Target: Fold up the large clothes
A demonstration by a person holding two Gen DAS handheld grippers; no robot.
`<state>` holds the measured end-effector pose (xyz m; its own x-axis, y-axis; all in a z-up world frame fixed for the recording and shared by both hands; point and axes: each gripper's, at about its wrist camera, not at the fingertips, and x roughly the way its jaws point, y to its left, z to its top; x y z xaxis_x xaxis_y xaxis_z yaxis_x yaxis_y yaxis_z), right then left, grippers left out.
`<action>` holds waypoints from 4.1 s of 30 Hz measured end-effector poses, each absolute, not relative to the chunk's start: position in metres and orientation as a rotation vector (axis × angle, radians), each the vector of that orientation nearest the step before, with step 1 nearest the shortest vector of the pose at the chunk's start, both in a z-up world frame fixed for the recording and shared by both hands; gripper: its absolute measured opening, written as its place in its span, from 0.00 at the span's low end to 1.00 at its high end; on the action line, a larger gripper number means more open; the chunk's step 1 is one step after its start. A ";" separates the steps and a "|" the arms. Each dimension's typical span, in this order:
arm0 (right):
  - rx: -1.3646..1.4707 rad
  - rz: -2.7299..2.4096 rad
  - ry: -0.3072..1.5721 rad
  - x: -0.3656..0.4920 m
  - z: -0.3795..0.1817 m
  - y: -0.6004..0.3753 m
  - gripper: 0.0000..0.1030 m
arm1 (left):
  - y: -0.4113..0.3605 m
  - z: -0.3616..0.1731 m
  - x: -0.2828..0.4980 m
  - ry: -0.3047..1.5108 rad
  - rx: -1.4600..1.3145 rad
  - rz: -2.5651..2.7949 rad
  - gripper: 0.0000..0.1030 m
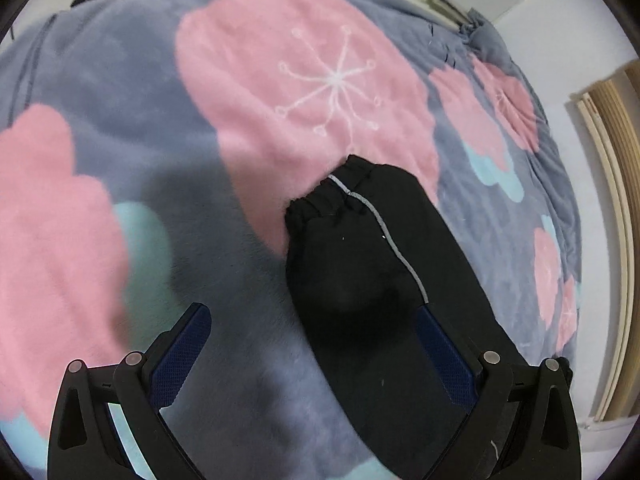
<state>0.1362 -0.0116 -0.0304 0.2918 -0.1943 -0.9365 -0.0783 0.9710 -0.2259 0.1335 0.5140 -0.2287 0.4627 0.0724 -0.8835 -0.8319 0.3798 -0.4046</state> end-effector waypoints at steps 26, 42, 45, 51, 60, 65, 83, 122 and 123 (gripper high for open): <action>-0.152 -0.038 1.336 0.164 -0.055 -0.027 1.00 | 0.362 -0.080 0.205 0.804 -0.444 0.278 0.15; 0.028 -0.162 1.315 0.149 -0.052 -0.104 1.00 | 0.086 -0.050 0.255 0.873 -0.200 -0.354 0.15; 0.074 -0.194 1.319 0.145 -0.055 -0.123 1.00 | 0.043 -0.083 0.270 0.957 -0.175 -0.403 0.15; 0.118 -0.251 1.339 0.136 -0.064 -0.154 1.00 | -0.011 -0.167 0.288 1.145 -0.091 -0.389 0.16; 0.138 -0.239 1.341 0.151 -0.074 -0.168 1.00 | -0.014 -0.212 0.275 1.328 -0.128 -0.490 0.54; 0.142 -0.128 1.284 0.180 -0.072 -0.149 1.00 | 0.018 -0.167 0.244 1.284 -0.204 -0.548 0.61; 0.141 0.167 1.437 0.291 -0.193 -0.082 0.83 | 0.131 -0.140 0.219 1.244 -0.322 -0.259 0.64; 0.114 -0.192 1.342 0.270 -0.215 -0.289 0.38 | 0.024 -0.245 0.317 1.347 -0.011 -0.200 0.65; 0.116 -0.187 1.339 0.269 -0.209 -0.288 0.40 | 0.023 -0.240 0.315 1.347 -0.008 -0.200 0.65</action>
